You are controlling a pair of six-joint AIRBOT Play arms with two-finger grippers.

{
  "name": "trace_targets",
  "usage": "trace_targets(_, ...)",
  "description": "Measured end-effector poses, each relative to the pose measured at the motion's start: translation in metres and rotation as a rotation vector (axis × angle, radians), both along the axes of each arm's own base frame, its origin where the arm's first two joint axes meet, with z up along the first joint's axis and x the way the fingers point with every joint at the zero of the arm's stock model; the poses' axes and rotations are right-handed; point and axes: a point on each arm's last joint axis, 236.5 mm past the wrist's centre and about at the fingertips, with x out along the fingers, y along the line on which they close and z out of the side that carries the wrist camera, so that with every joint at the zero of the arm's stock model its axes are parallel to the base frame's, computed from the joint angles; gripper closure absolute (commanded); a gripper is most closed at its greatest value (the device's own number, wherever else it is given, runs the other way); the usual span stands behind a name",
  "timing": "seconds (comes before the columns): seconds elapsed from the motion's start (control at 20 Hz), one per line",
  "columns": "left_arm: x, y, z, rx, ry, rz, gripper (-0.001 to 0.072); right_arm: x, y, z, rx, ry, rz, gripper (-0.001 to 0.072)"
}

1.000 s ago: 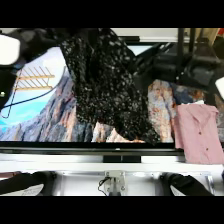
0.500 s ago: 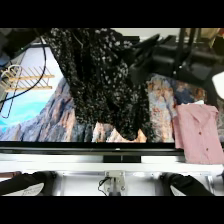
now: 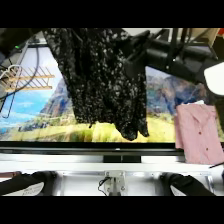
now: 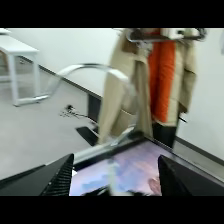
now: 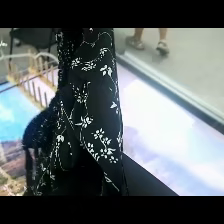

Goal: Fold the shirts.

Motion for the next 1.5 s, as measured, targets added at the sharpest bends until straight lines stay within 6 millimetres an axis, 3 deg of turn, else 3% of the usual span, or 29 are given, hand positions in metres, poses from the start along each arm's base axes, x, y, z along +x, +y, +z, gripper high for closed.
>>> trace_targets(0.2,0.002,0.03,0.015,-0.012,-0.025,0.057,0.0072,0.008,-0.005,0.008,0.025,-0.021,-0.039,0.0656)
trace_targets(0.4,-0.01,0.044,0.032,-0.022,-0.058,0.076,0.0073,0.02,-0.018,0.006,0.02,-0.021,-0.113,0.0657)
trace_targets(0.55,-0.021,0.047,0.043,-0.028,-0.078,0.073,0.0074,0.038,-0.051,0.008,0.043,0.002,-0.239,0.0657)
trace_targets(0.75,-0.028,0.049,0.049,-0.028,-0.09,0.073,0.0082,0.059,-0.133,0.033,0.07,-0.012,-0.476,0.0657)
trace_targets(0.95,-0.031,0.047,0.046,-0.015,-0.082,0.061,0.0083,0.054,-0.235,0.078,0.051,-0.066,-0.744,0.0657)
trace_targets(1.15,-0.032,0.045,0.043,-0.003,-0.073,0.047,0.0083,0.021,-0.339,0.126,0.054,-0.15,-1.031,0.0657)
trace_targets(1.35,-0.034,0.04,0.038,0.012,-0.059,0.029,0.0084,-0.019,-0.424,0.139,0.074,-0.159,-1.285,0.0657)
trace_targets(1.5,-0.036,0.039,0.035,0.022,-0.051,0.019,0.0084,-0.048,-0.473,0.142,0.082,-0.17,-1.437,0.0656)
